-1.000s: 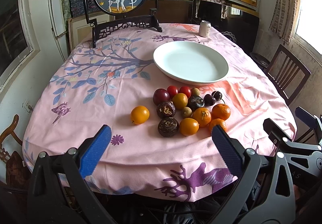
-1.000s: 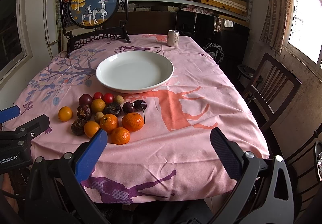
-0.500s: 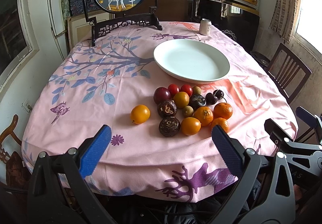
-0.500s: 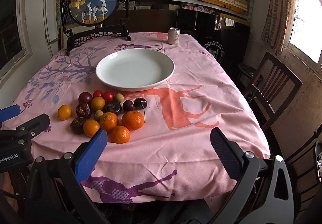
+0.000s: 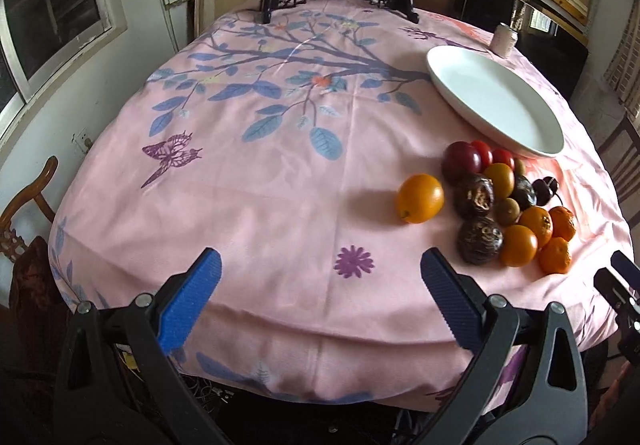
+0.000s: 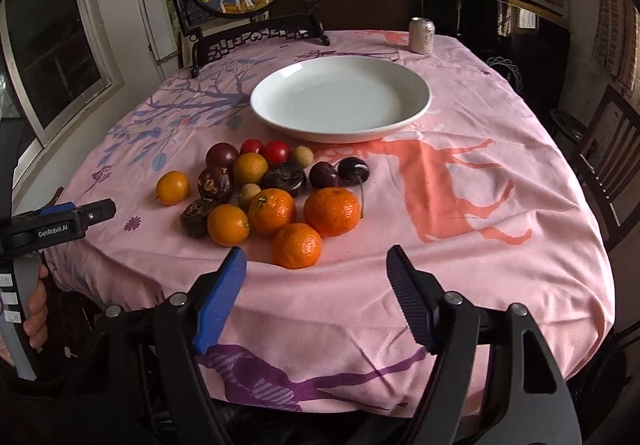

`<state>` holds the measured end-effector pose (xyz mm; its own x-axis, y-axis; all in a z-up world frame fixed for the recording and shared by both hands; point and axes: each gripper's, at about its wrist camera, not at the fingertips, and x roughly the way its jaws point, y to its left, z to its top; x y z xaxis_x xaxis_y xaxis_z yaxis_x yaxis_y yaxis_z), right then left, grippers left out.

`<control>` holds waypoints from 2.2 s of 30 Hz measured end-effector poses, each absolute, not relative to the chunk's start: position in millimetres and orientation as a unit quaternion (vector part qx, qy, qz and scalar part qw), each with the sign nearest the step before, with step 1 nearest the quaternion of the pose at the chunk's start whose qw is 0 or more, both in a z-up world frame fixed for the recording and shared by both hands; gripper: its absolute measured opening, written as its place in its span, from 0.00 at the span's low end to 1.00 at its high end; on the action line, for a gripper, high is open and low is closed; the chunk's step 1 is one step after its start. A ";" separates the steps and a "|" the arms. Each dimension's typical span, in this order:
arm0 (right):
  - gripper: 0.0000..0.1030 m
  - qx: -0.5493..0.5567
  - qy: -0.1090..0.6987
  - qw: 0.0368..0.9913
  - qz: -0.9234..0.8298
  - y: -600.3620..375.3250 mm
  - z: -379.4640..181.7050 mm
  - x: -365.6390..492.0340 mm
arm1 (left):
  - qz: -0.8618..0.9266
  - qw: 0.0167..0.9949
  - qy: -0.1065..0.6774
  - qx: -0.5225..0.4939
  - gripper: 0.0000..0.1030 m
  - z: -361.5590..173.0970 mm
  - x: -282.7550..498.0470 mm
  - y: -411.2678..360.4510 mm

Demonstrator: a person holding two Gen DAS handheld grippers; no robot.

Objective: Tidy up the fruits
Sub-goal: 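Grasp a tangerine with the right tool while the left tool grasps a small orange, then carry both fruits over the white plate and open both tools to release them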

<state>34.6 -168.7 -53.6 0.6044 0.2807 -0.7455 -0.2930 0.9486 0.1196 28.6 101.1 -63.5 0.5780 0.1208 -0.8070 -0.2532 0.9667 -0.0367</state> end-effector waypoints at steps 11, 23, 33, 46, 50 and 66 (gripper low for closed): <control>0.36 -0.013 0.477 0.862 0.171 -144.0 -99.3 77.1 | 0.091 0.876 0.468 -0.071 0.98 -77.4 44.2 99.2; 0.36 -0.010 0.459 0.874 0.160 -165.6 -80.8 59.7 | 0.070 0.870 0.486 -0.047 0.98 -103.3 87.8 68.7; 0.36 0.007 0.464 0.871 0.162 -171.8 -82.7 57.8 | 0.009 0.886 0.461 -0.051 0.37 -103.4 105.1 55.1; 0.36 0.014 0.443 0.880 0.172 -179.8 -68.9 62.2 | -0.026 0.904 0.423 -0.053 0.37 -55.0 84.7 44.5; 0.36 0.008 0.427 0.886 0.180 -181.8 -49.4 82.3 | -0.040 0.910 0.411 -0.031 0.37 -26.5 105.3 30.7; 0.36 -0.024 0.478 0.853 0.208 -174.6 -51.7 352.8 | -0.061 0.871 0.485 -0.040 0.37 -30.8 368.2 -28.1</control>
<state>352.8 -174.6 -51.7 0.4571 0.3317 -0.8252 -0.3769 0.9127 0.1581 368.2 -28.1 -30.8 0.5221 -0.1455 -0.8404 0.0670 0.9893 -0.1296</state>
